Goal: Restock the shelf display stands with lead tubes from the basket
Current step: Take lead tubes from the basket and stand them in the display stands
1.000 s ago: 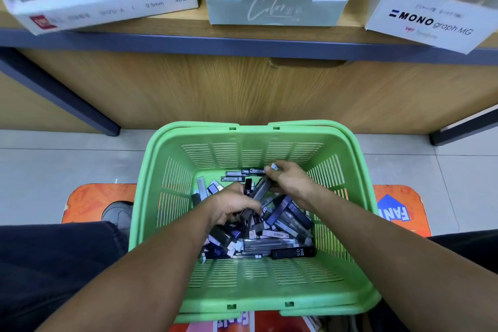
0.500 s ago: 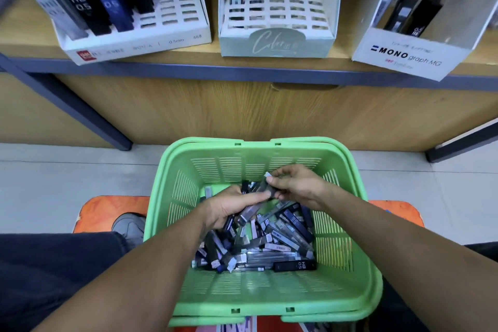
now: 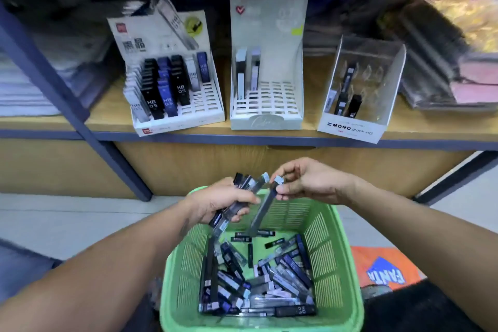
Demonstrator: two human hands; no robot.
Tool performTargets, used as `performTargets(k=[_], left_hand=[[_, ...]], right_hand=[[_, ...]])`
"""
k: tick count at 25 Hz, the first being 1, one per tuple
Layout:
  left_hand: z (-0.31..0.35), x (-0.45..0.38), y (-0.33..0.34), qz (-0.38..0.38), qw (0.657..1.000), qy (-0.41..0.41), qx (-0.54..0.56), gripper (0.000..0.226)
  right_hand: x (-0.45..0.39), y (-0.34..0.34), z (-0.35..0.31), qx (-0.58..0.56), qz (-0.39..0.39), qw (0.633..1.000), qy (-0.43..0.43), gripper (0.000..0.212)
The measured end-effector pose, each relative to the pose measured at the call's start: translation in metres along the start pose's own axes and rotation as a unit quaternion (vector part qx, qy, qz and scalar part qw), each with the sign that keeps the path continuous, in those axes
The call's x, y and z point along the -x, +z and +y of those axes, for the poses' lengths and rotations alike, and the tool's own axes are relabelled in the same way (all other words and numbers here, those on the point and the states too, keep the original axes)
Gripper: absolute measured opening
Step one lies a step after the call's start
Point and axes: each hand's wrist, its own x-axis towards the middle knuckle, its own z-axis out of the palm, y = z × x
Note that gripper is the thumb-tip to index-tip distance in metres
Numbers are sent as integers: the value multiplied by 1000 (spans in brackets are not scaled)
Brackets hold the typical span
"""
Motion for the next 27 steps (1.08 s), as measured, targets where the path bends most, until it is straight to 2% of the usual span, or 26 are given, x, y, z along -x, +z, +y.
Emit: performTargets(k=[3, 6, 9, 14, 21, 27], left_hand=[[38, 19, -3, 6, 998, 53, -29, 19], [76, 35, -8, 0, 994, 106, -35, 35], [113, 50, -12, -9, 990, 142, -4, 23], [160, 63, -22, -25, 980, 179, 80, 29], [192, 55, -39, 68, 965, 236, 97, 20], [198, 42, -32, 177, 946, 269, 45, 20]], right_hand=[[16, 1, -43, 13, -11, 999, -37, 16], [29, 4, -86, 8, -21, 996, -84, 16], [37, 5, -124, 11, 16, 988, -154, 22], [35, 4, -178, -13, 49, 969, -243, 27], [11, -1, -214, 13, 44, 964, -262, 40], [-5, -10, -205, 3, 83, 960, -269, 32]])
